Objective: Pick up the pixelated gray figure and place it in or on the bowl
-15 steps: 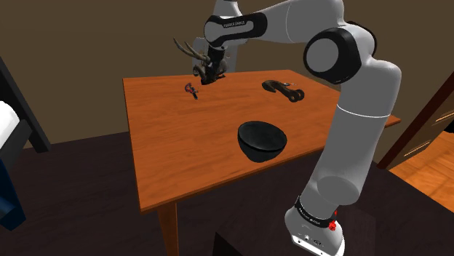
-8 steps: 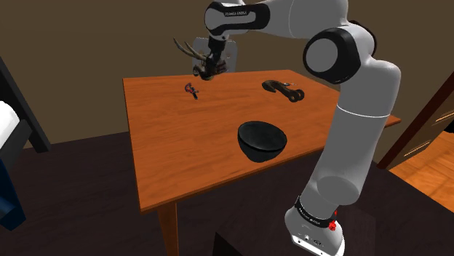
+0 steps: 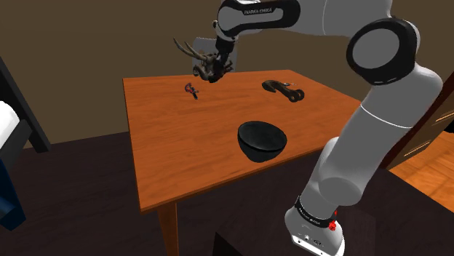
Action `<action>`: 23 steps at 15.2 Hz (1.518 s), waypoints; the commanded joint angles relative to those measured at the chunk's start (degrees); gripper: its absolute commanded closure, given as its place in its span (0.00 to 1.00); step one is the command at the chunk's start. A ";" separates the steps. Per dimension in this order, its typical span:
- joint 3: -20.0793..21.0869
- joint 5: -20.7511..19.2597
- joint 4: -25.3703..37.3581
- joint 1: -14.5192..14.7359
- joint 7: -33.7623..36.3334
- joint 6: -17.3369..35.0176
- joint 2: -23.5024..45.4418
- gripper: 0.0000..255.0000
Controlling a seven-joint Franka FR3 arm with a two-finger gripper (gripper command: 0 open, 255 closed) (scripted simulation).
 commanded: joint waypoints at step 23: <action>17.14 -2.60 -39.41 2.52 18.48 -15.02 -52.35 1.00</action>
